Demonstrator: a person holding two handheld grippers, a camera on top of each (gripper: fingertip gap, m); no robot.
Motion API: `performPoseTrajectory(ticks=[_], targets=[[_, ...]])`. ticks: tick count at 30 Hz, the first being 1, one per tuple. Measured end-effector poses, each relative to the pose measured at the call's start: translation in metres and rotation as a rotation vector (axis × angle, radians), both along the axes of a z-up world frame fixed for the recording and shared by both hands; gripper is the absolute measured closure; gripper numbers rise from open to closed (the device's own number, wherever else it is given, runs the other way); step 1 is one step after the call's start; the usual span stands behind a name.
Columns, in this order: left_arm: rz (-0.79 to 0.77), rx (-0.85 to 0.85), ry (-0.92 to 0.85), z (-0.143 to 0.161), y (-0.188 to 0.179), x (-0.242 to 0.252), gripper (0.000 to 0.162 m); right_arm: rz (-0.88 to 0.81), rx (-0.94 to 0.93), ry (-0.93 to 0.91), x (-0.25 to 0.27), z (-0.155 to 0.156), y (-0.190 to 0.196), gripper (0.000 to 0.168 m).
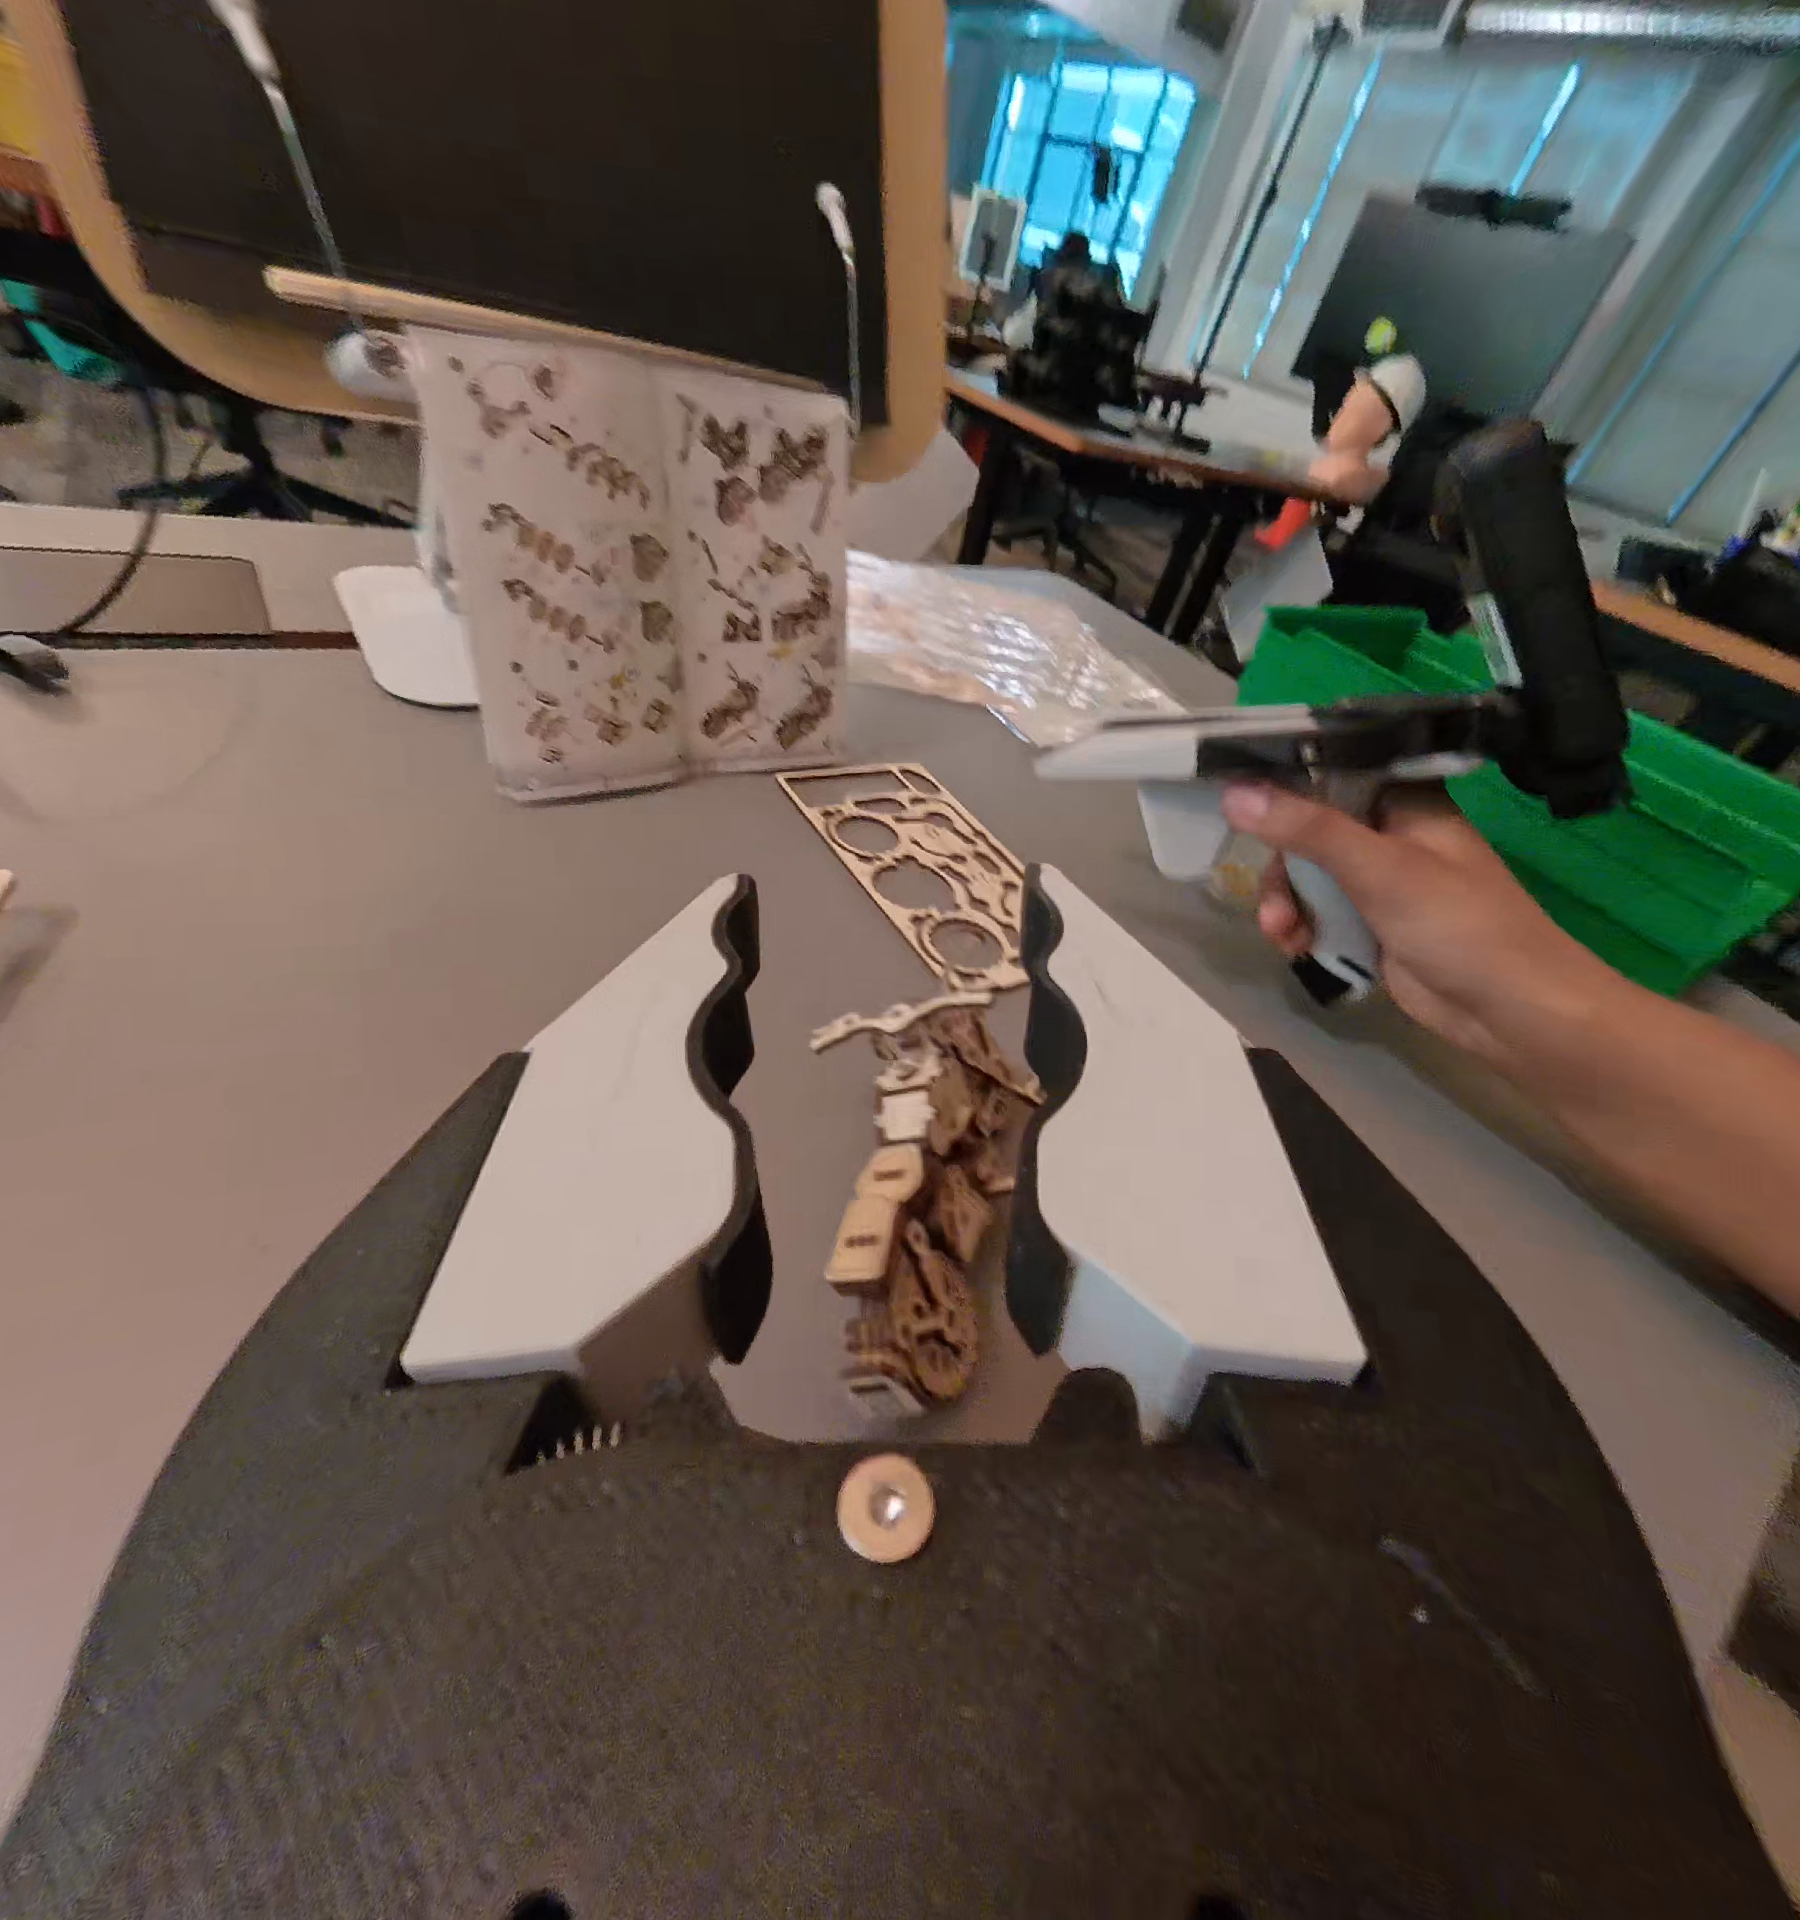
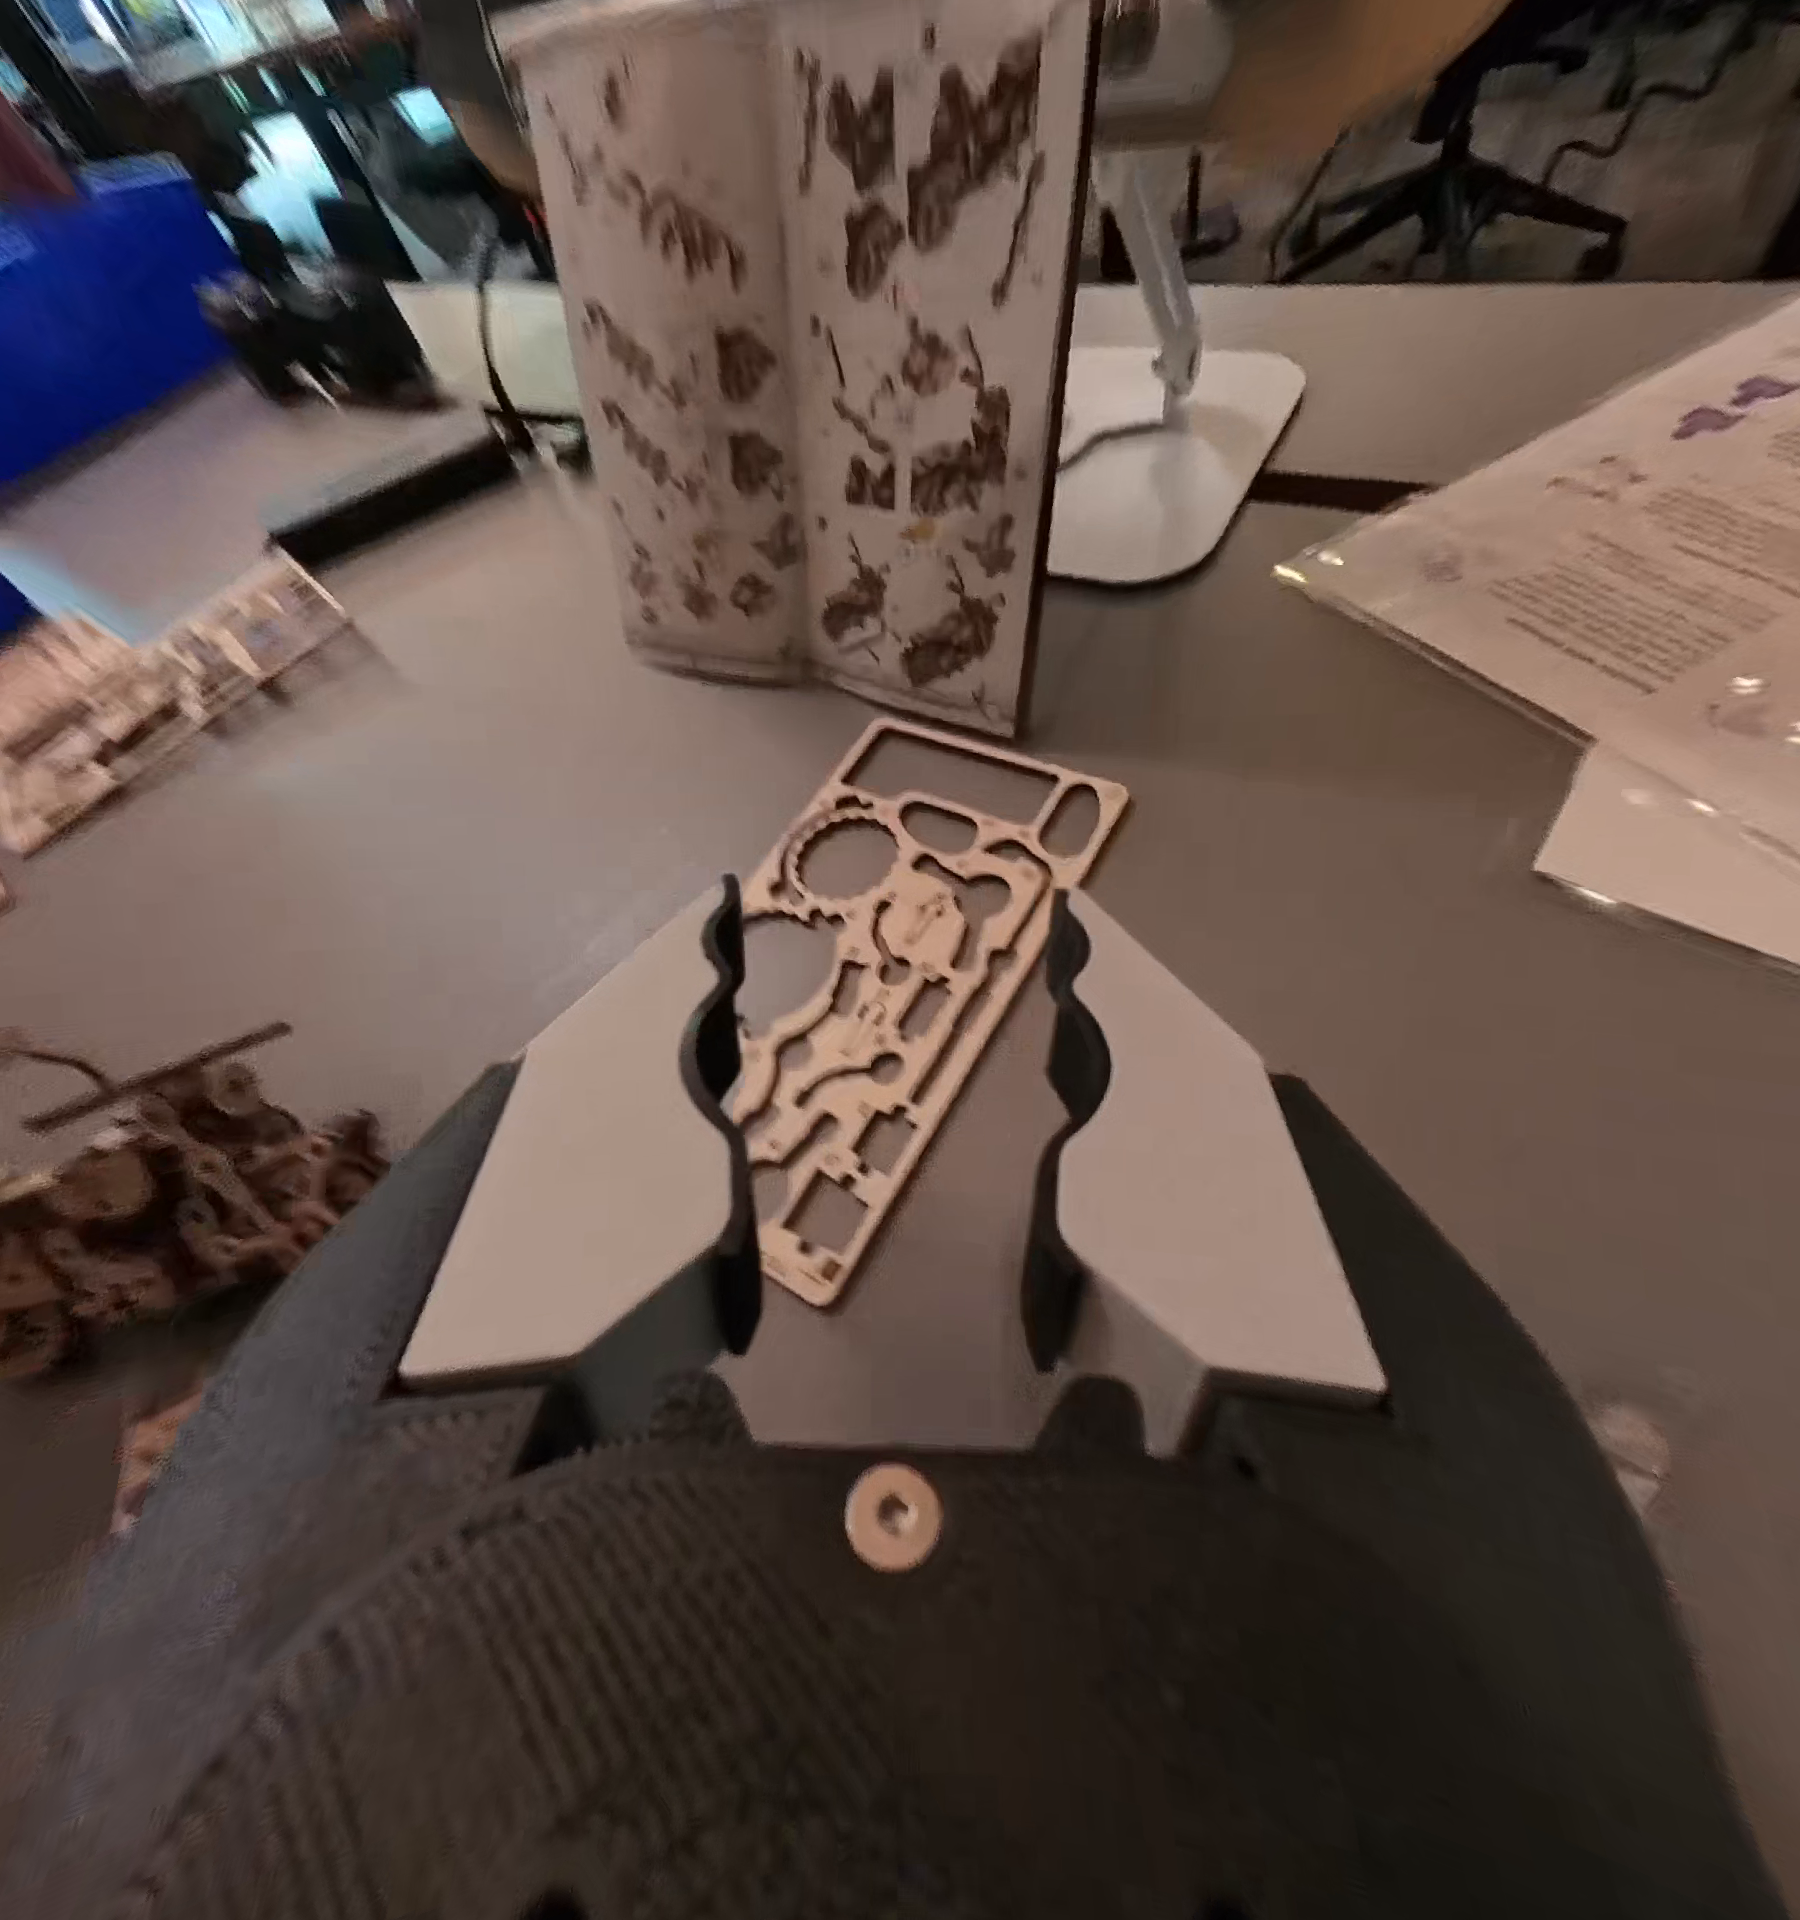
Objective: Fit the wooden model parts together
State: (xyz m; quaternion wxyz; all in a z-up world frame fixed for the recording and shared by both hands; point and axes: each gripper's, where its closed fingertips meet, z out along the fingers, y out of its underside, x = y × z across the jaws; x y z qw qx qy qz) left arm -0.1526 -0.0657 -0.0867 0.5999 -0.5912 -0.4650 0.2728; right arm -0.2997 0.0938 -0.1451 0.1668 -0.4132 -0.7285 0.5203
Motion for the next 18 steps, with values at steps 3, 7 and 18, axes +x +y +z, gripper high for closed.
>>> performPoseTrajectory(ticks=[3, 7, 18], targets=[[0.070, 0.007, 0.042, 0.001, -0.024, -0.024, 0.117, -0.001, 0.117, 0.006, 0.008, -0.020, 0.007, 0.115], [0.088, -0.033, -0.007, -0.015, -0.042, -0.074, 0.117, 0.005, 0.130, -0.032, 0.021, -0.031, 0.003, 0.119], [0.043, -0.069, -0.083, -0.040, -0.035, -0.137, 0.122, -0.092, 0.273, 0.134, 0.013, -0.023, 0.015, 0.130]])
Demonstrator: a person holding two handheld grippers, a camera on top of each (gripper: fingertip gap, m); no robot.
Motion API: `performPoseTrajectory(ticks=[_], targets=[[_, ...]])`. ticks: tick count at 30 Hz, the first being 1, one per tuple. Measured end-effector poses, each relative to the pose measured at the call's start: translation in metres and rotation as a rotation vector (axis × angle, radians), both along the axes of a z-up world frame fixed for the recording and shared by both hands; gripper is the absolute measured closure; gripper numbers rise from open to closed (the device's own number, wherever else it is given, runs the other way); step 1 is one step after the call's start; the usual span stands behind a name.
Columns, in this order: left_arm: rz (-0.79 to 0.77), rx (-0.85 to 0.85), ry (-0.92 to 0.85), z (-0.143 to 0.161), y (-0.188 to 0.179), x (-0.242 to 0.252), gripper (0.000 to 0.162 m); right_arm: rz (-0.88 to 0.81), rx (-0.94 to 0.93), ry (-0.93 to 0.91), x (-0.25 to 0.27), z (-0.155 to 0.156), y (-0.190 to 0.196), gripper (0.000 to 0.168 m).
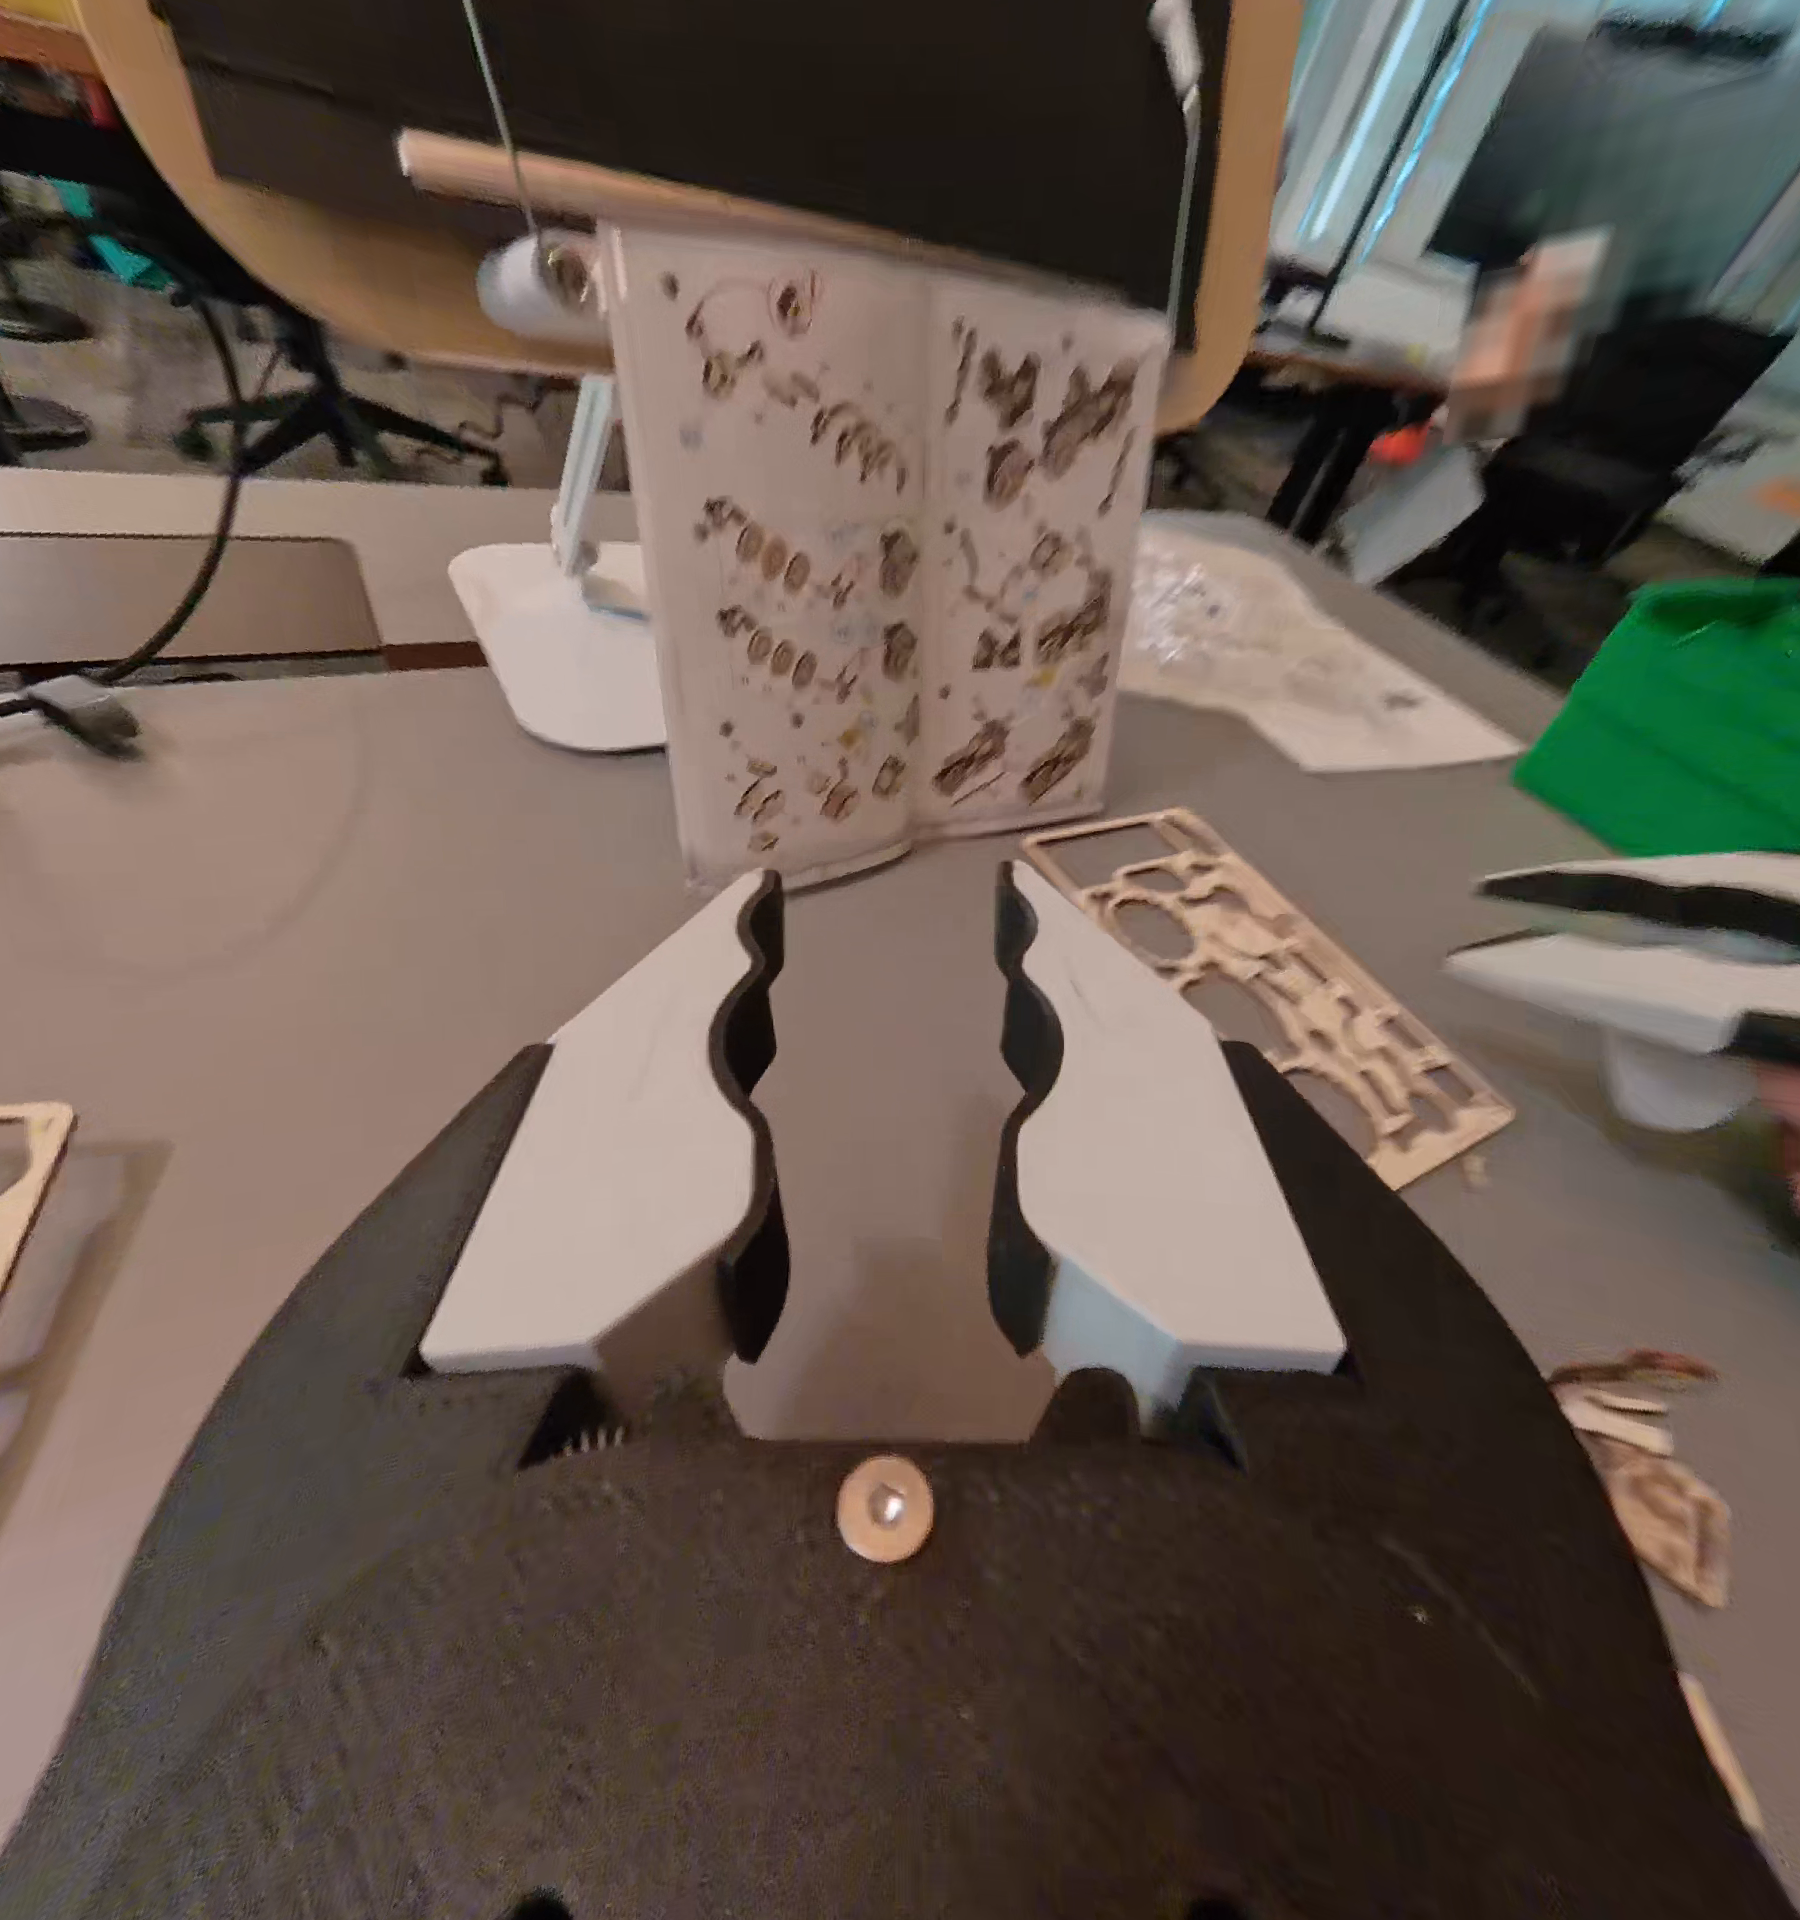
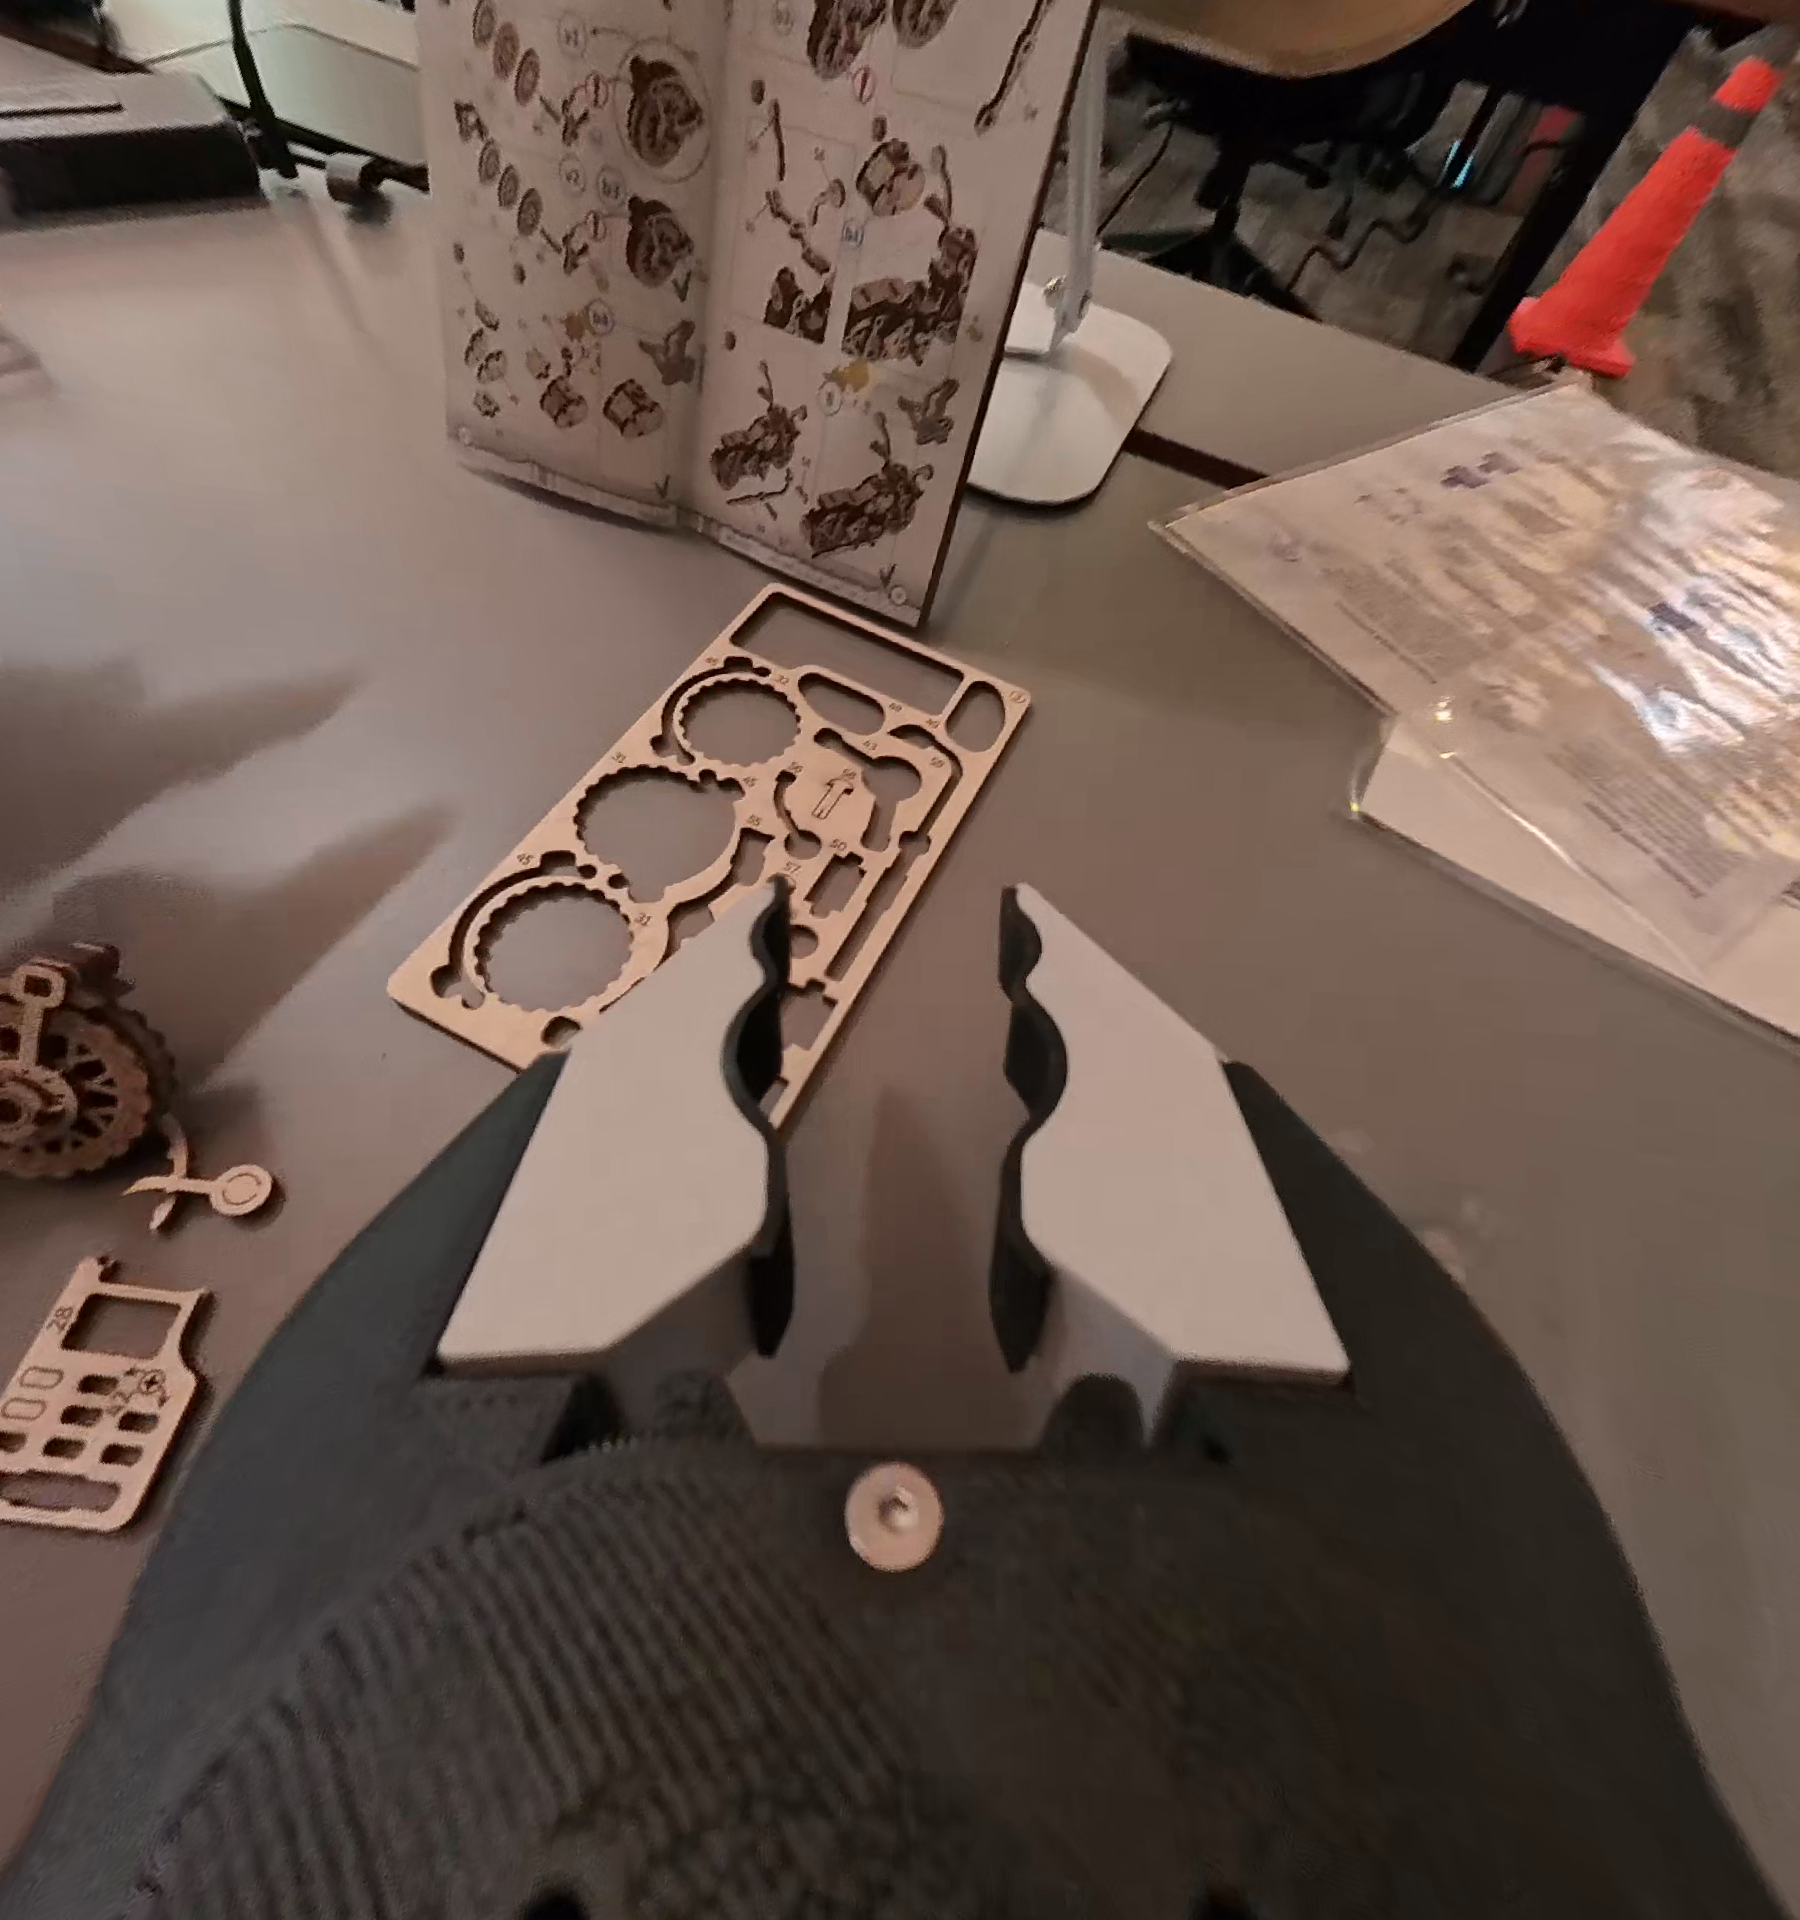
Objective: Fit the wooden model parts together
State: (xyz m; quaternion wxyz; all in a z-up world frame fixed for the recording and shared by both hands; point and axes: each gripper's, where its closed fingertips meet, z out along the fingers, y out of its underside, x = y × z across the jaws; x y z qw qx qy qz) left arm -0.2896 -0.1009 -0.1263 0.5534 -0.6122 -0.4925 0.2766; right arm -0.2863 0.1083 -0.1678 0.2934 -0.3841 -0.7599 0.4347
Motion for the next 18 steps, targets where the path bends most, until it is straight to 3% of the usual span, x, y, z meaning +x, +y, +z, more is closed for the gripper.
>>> performPoseTrajectory(ticks=[2, 3, 5, 9, 15, 18], targets=[[0.036, -0.081, -0.038, -0.015, -0.006, -0.002, 0.134, 0.020, -0.022, 0.034, 0.003, 0.006, -0.002, 0.157], [0.034, -0.090, -0.056, -0.018, -0.006, -0.002, 0.135, 0.024, -0.030, 0.048, 0.004, 0.009, -0.002, 0.162], [0.038, -0.089, -0.062, -0.019, -0.007, -0.001, 0.138, 0.019, -0.029, 0.052, 0.004, 0.009, -0.001, 0.165], [0.041, -0.078, -0.118, -0.026, -0.010, 0.001, 0.162, 0.026, -0.025, 0.029, 0.004, 0.006, -0.002, 0.168], [0.091, -0.130, -0.146, -0.032, -0.015, 0.001, 0.162, 0.178, -0.016, -0.042, 0.016, -0.003, -0.021, 0.168], [0.117, -0.158, -0.161, -0.035, -0.017, 0.000, 0.162, 0.149, -0.040, -0.055, 0.012, -0.003, -0.018, 0.168]])
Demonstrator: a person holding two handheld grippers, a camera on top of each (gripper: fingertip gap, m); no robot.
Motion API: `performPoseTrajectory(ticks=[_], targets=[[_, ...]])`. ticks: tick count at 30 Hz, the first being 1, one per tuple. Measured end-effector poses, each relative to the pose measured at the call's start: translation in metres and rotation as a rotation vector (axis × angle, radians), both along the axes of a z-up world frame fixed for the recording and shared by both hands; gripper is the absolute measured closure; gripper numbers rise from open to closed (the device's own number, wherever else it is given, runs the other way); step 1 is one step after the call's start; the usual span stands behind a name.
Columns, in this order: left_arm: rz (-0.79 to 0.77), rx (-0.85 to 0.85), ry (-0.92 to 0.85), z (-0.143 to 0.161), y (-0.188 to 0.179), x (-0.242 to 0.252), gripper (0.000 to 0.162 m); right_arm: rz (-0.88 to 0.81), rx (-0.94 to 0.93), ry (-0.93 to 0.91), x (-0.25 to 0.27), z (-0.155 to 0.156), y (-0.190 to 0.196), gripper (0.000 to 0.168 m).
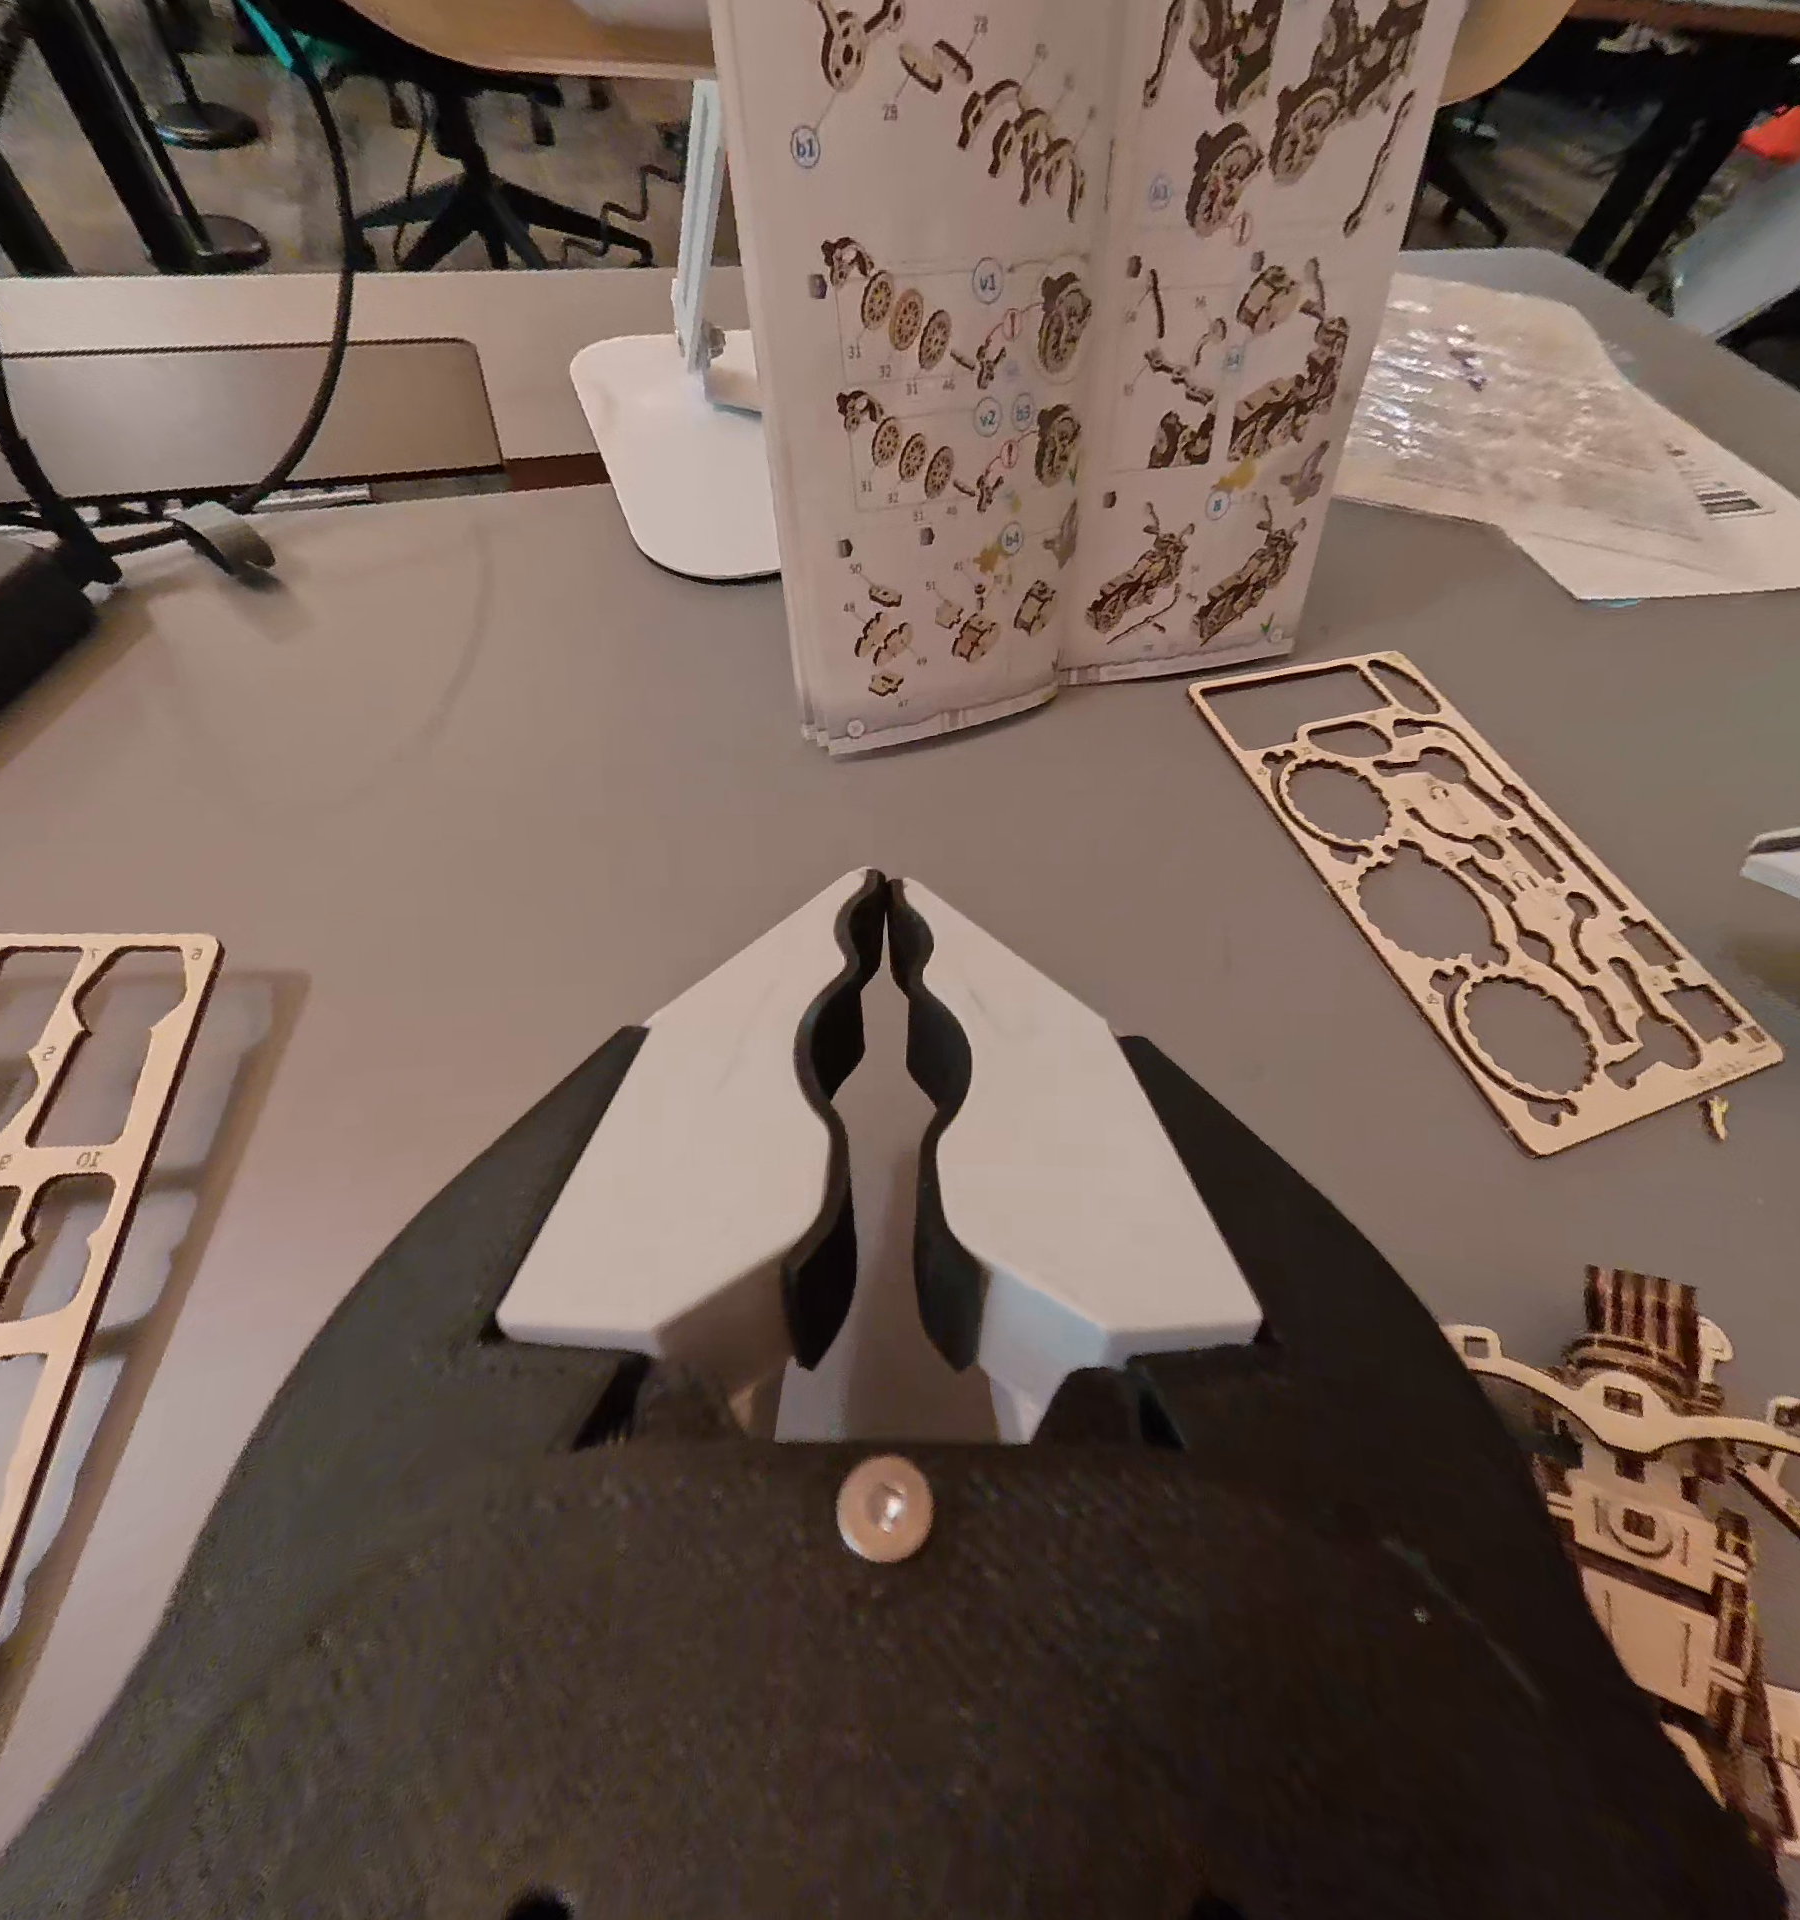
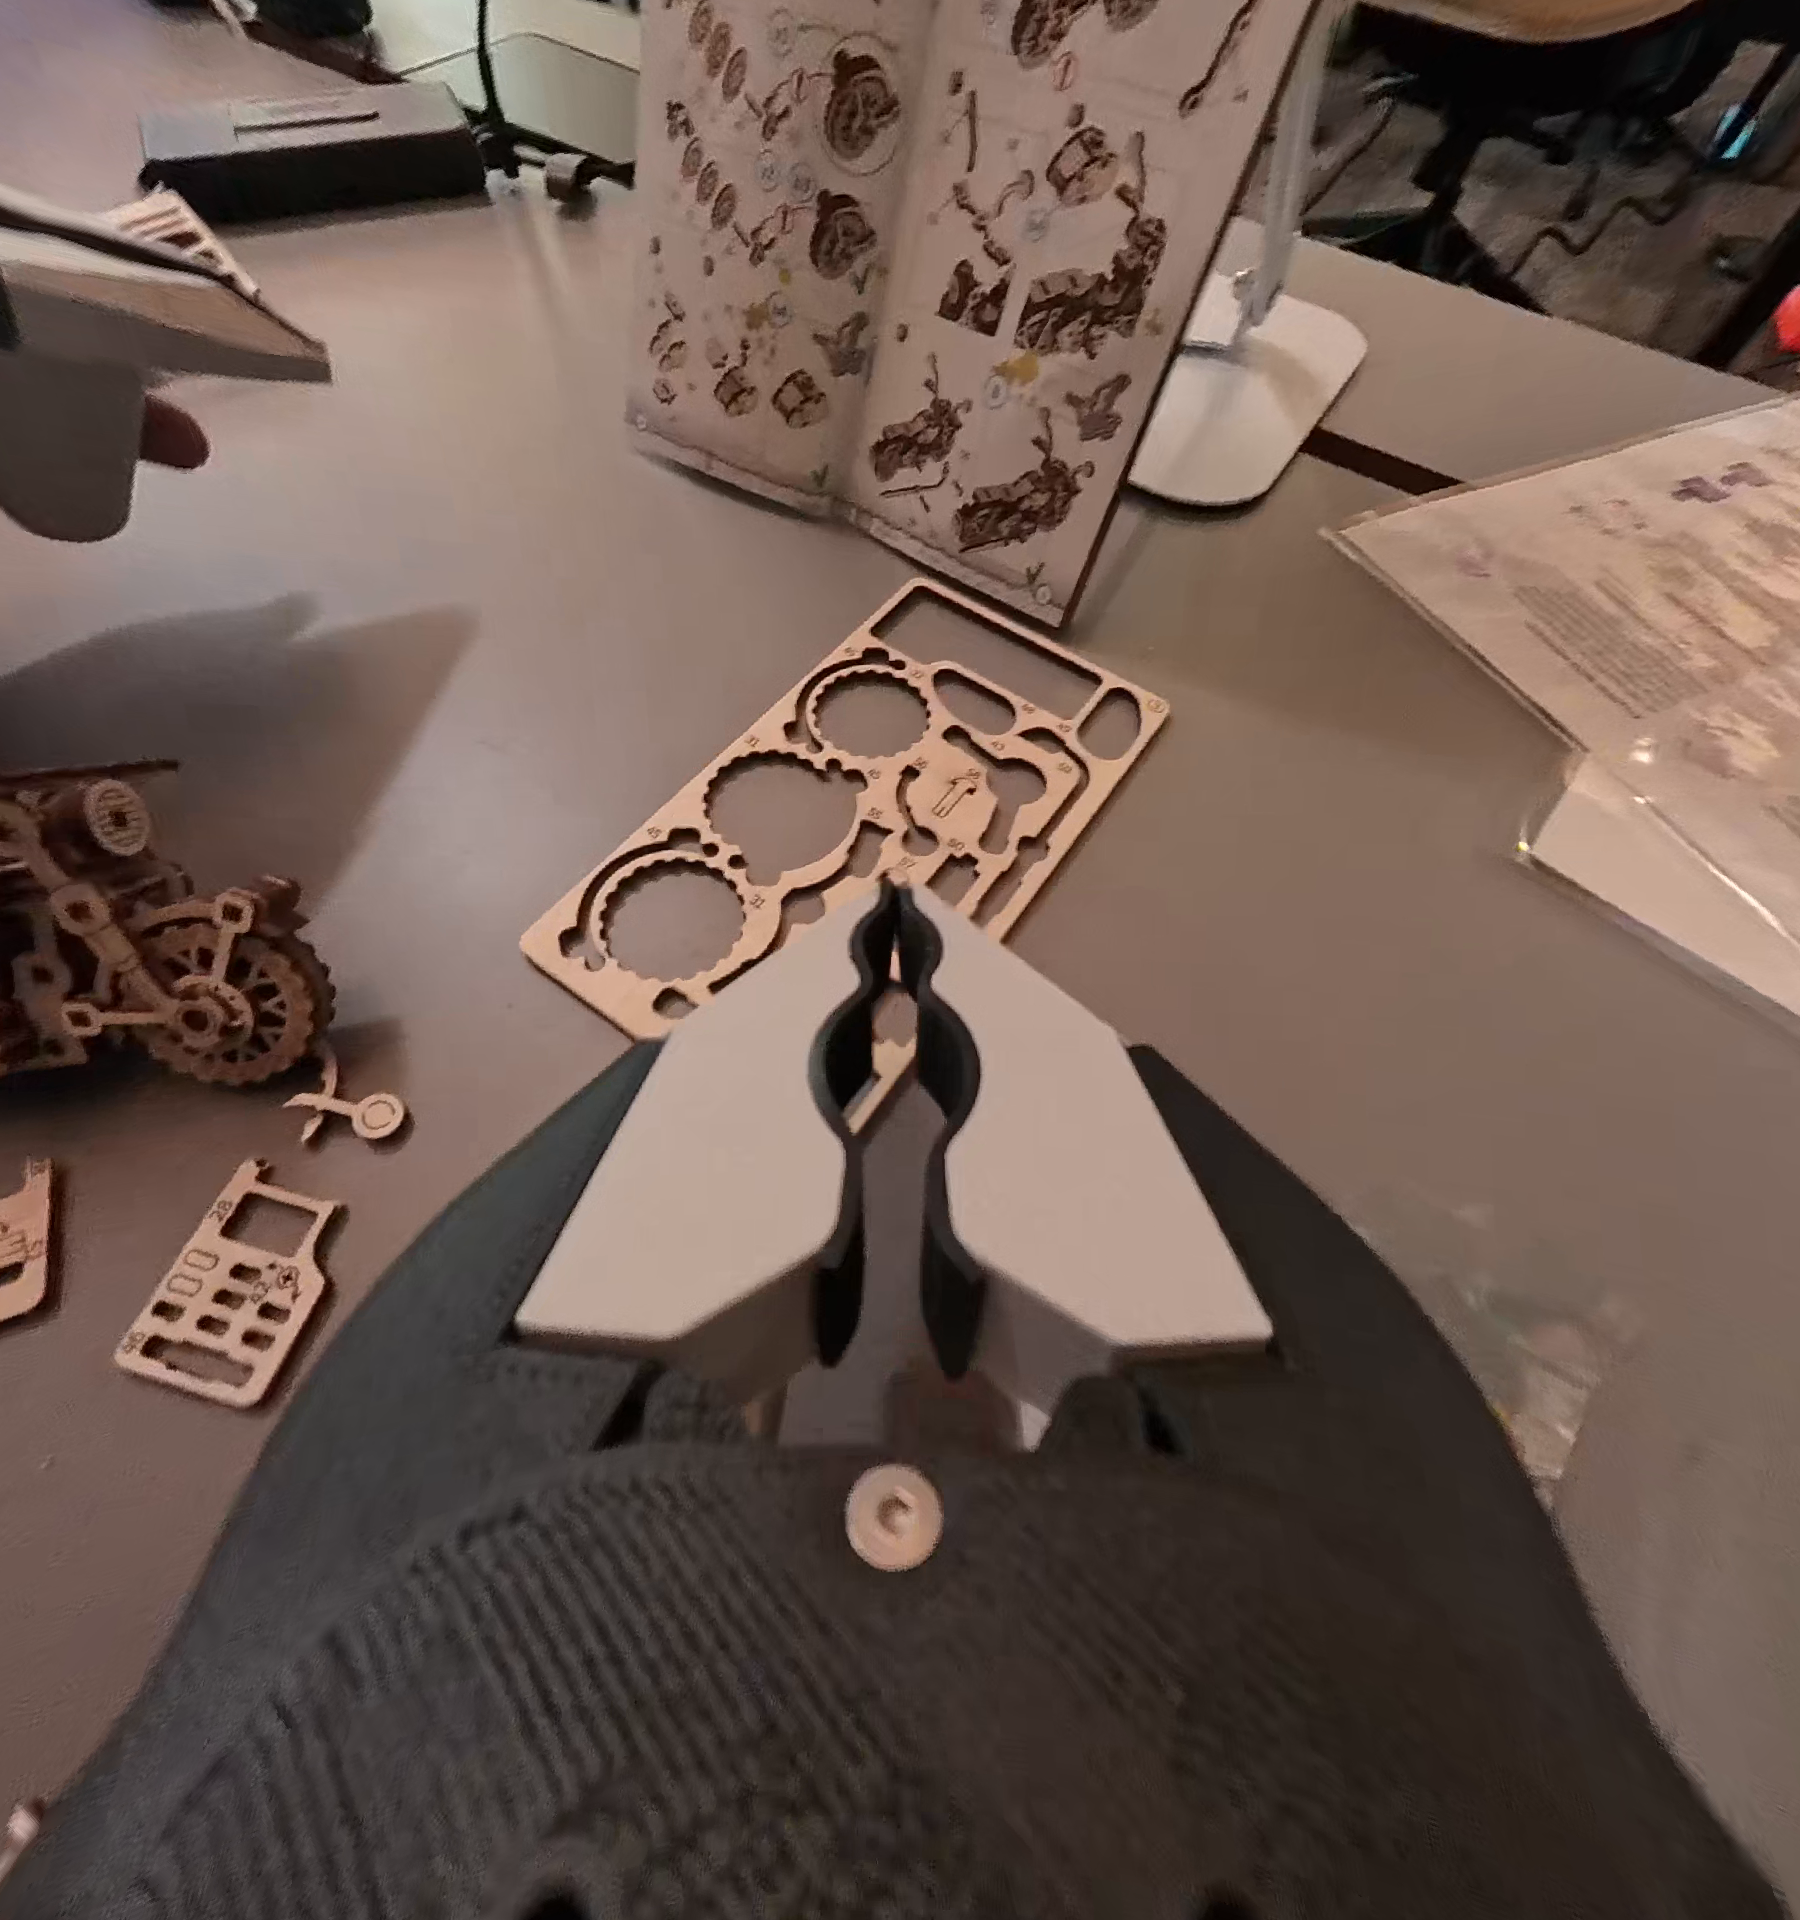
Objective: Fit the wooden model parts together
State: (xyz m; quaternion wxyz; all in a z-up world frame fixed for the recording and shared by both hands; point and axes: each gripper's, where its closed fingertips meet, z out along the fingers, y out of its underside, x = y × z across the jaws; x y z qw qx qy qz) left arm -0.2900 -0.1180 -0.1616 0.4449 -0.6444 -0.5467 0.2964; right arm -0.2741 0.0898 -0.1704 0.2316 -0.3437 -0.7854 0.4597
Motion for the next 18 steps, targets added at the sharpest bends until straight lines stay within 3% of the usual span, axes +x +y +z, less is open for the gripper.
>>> performPoseTrajectory(ticks=[5, 11, 18], targets=[[0.029, 0.021, -0.013, -0.001, -0.005, -0.001, 0.162, -0.053, -0.016, -0.090, 0.000, -0.010, 0.010, 0.168], [0.025, -0.009, -0.047, -0.007, -0.003, -0.002, 0.162, -0.072, -0.023, -0.072, -0.001, -0.007, 0.012, 0.168], [0.043, 0.087, -0.071, -0.009, -0.010, -0.003, 0.162, -0.140, 0.016, -0.058, -0.007, -0.010, 0.019, 0.168]])
